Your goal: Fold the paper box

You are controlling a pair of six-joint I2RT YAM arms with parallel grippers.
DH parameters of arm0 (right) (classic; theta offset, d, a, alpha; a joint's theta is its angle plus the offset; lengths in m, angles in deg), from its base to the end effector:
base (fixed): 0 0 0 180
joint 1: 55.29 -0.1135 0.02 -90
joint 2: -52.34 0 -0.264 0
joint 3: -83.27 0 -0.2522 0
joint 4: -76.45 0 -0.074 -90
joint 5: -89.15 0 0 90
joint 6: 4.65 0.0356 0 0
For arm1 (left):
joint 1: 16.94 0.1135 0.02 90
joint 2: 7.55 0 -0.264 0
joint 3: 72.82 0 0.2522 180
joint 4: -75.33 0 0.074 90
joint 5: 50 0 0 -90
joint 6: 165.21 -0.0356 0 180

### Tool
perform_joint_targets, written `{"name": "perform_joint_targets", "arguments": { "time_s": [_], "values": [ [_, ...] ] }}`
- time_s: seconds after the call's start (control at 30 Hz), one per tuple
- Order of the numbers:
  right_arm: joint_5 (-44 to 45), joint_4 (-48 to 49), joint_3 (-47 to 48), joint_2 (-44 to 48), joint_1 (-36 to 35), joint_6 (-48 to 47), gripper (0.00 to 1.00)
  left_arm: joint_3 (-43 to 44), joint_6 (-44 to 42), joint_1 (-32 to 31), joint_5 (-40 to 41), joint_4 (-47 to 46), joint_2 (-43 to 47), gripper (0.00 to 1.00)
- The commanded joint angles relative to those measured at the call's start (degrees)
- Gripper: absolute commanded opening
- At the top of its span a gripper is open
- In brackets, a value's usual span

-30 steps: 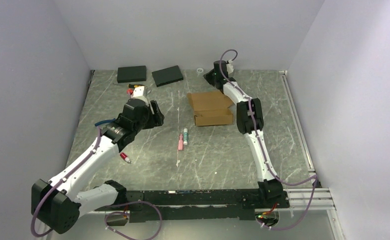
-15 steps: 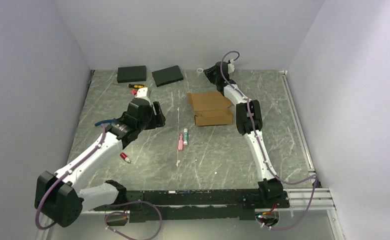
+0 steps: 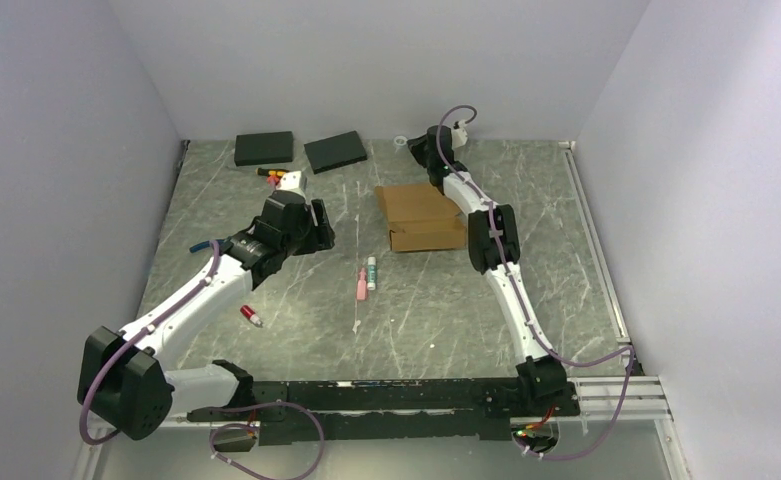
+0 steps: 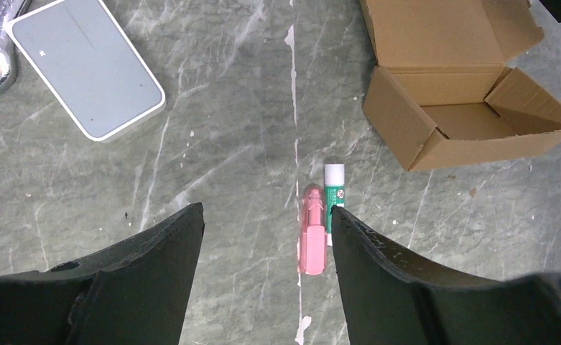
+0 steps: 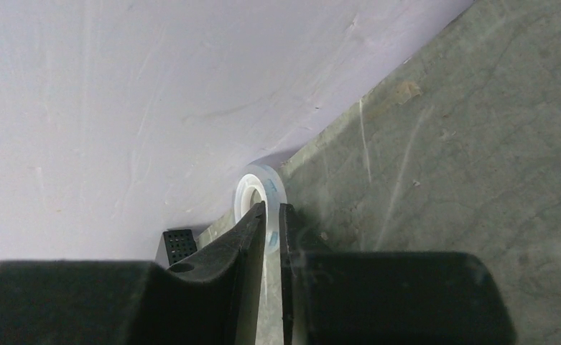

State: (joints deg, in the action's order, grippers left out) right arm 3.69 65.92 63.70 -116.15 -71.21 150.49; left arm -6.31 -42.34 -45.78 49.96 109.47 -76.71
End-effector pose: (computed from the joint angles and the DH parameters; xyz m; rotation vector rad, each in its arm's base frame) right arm 0.6087 0.1707 0.0959 0.8818 1.7888 0.8710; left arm 0.2354 -0.1226 0.2833 -0.1757 2.2250 -0.4060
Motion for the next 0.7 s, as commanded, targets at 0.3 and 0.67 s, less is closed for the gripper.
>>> {"name": "perform_joint_targets", "arguments": {
  "time_s": [0.3, 0.67],
  "values": [
    [0.99, -2.95, 2.00, -0.60, -2.16, -4.50, 0.06, 1.58, 0.98, 0.19, 0.65, -0.35, 2.57, 0.70],
    [-4.08, -7.71, -3.28, 5.14, -4.49, -7.41, 0.05, -0.37, 0.63, 0.19, 1.03, 1.07, 7.09, 0.70]
  ]
}}
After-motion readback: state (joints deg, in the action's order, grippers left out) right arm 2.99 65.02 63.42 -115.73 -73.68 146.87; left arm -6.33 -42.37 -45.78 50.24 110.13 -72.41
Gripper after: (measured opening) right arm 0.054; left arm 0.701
